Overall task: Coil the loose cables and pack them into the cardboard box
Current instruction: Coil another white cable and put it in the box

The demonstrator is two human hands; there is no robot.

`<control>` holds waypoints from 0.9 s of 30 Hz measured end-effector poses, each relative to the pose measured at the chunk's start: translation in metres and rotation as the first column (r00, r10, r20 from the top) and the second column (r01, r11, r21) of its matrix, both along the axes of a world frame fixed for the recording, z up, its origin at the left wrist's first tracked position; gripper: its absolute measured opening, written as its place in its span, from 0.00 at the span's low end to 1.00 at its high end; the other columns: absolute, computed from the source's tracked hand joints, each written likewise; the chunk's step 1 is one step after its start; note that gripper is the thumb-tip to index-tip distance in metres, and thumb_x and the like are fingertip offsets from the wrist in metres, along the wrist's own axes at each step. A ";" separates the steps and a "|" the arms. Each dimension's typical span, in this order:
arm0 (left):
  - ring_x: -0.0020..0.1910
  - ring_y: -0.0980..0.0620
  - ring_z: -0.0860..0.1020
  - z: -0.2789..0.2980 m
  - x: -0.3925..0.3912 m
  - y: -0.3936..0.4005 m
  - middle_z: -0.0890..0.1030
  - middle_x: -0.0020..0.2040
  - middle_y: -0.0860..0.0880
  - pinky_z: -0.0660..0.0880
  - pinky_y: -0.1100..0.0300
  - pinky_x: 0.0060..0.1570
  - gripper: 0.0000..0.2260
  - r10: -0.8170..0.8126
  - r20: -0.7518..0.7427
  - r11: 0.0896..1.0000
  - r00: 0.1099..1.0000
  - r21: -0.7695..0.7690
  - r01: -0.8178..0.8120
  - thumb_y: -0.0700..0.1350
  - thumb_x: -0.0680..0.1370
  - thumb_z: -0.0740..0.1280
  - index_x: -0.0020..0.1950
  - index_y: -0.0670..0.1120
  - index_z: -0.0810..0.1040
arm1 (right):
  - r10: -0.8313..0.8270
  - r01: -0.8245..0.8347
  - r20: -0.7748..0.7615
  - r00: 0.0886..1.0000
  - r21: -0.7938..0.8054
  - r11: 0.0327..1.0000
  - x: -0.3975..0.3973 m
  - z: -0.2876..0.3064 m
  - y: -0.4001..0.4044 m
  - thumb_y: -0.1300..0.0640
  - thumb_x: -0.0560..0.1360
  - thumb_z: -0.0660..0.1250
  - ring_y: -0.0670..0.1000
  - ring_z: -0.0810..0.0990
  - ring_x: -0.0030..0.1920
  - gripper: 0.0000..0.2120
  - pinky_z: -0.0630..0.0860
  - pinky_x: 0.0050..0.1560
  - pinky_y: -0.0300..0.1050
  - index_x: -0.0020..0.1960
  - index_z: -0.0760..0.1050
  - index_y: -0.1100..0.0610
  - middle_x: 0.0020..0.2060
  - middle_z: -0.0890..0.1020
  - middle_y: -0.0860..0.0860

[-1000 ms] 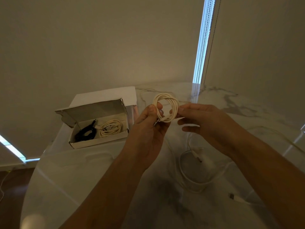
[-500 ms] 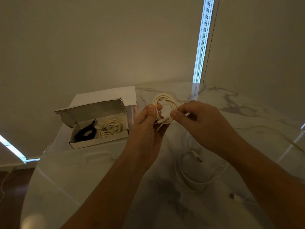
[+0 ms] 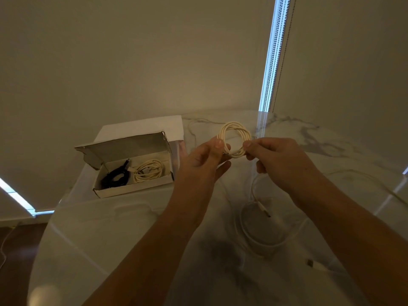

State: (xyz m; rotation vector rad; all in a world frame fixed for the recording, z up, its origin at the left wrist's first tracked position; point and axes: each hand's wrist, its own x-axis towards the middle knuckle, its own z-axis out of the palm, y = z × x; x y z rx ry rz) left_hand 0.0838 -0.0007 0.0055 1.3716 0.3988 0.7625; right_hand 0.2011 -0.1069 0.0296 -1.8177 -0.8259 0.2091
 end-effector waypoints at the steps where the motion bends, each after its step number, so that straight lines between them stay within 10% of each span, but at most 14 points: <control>1: 0.58 0.53 0.82 -0.001 0.000 -0.001 0.84 0.56 0.48 0.78 0.55 0.61 0.15 -0.002 -0.011 0.997 1.000 0.072 0.003 0.51 0.80 0.65 0.64 0.45 0.80 | -0.007 0.007 0.002 1.000 0.009 1.000 0.000 0.000 0.000 0.48 0.80 0.65 0.46 0.76 0.31 0.13 0.75 0.40 0.43 0.43 0.83 0.53 0.35 0.83 0.50; 6: 0.54 0.60 0.81 -0.005 0.002 -0.004 0.84 0.55 0.51 0.77 0.69 0.51 0.16 0.093 -0.045 0.953 0.995 0.293 -0.076 0.46 0.78 0.70 0.66 0.47 0.78 | -0.005 0.005 -0.015 1.000 0.025 1.000 -0.001 -0.006 0.002 0.48 0.79 0.65 0.41 0.74 0.26 0.14 0.71 0.35 0.37 0.41 0.83 0.54 0.28 0.79 0.45; 21: 0.57 0.54 0.82 0.007 -0.037 0.023 0.85 0.54 0.50 0.78 0.59 0.59 0.14 0.180 -0.199 0.984 0.963 0.042 -0.175 0.46 0.78 0.71 0.63 0.46 0.82 | 0.148 -0.142 0.183 0.972 -0.045 0.989 -0.014 -0.011 0.008 0.46 0.79 0.64 0.33 0.77 0.33 0.12 0.71 0.39 0.36 0.47 0.84 0.51 0.35 0.81 0.40; 27: 0.52 0.54 0.84 0.018 -0.099 0.055 0.87 0.49 0.51 0.75 0.53 0.62 0.12 0.351 -0.226 0.929 0.909 0.205 -0.308 0.47 0.76 0.73 0.59 0.51 0.84 | 0.149 -0.143 0.200 0.968 -0.043 0.989 -0.010 -0.013 0.006 0.45 0.79 0.64 0.32 0.76 0.33 0.12 0.69 0.40 0.38 0.46 0.84 0.48 0.37 0.82 0.41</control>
